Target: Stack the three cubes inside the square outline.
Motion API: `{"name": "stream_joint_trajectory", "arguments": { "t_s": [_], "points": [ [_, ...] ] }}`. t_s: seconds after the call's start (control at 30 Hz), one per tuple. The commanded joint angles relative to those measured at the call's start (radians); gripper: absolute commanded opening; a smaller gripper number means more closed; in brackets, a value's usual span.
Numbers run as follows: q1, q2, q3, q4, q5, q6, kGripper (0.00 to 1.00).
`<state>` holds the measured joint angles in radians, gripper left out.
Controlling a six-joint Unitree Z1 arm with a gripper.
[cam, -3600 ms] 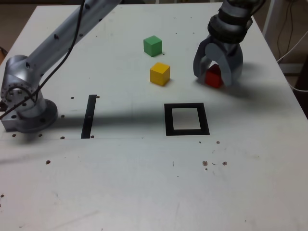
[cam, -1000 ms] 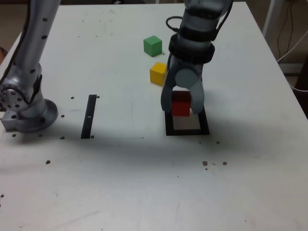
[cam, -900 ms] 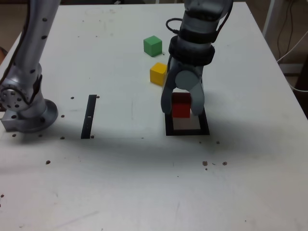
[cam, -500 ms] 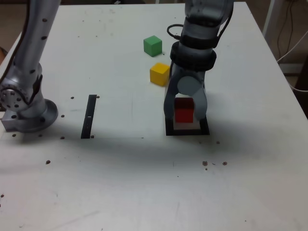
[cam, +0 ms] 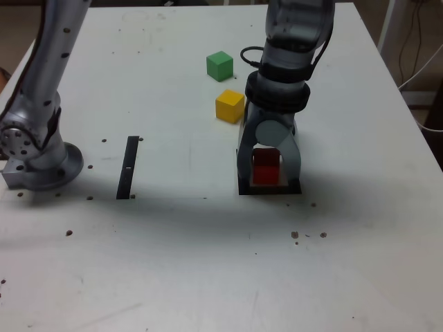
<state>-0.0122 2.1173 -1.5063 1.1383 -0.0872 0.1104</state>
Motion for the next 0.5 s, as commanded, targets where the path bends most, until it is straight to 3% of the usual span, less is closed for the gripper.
{"name": "stream_joint_trajectory", "arguments": {
  "t_s": [0.0, 0.23, 0.47],
  "points": [
    [0.0, 0.002, 0.003, -0.001, 0.002, -0.002, 0.94],
    [0.0, -0.025, 0.007, 0.006, 0.02, -0.008, 0.99],
    [0.006, -0.1, 0.014, 0.058, 0.077, -0.035, 0.99]
  ]
}}
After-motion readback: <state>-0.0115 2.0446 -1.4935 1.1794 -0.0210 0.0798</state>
